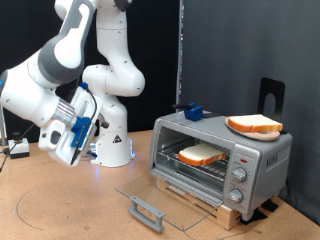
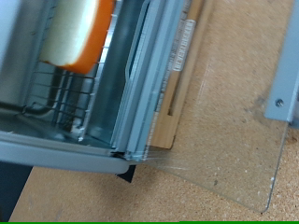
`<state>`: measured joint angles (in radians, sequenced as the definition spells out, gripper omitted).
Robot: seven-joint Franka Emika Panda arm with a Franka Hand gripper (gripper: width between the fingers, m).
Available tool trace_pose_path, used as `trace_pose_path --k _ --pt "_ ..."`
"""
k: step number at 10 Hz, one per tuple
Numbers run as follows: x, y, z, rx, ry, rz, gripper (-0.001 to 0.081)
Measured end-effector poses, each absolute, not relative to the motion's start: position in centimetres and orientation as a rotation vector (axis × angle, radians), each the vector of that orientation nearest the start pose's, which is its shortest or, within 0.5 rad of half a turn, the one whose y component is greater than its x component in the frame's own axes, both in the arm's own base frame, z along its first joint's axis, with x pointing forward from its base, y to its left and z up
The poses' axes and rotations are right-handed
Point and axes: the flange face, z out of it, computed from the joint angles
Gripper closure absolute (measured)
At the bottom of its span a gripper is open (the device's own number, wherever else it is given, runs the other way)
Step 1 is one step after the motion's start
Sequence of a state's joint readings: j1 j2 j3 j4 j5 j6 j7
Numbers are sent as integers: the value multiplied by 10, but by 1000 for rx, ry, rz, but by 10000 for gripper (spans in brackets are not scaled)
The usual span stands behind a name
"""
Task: Make a piece of toast with the oven
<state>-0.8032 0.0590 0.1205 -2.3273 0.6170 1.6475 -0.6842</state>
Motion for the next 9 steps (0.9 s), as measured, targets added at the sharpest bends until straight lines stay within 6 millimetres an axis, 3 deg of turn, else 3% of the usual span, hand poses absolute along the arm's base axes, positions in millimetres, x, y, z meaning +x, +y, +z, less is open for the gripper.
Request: trace_pose_path --k 4,7,9 --pt "368 -221 232 -2190 533 380 -3" --pt "367 -221 226 -2178 524 333 -3" --pt "365 -216 202 -2174 550 349 -3"
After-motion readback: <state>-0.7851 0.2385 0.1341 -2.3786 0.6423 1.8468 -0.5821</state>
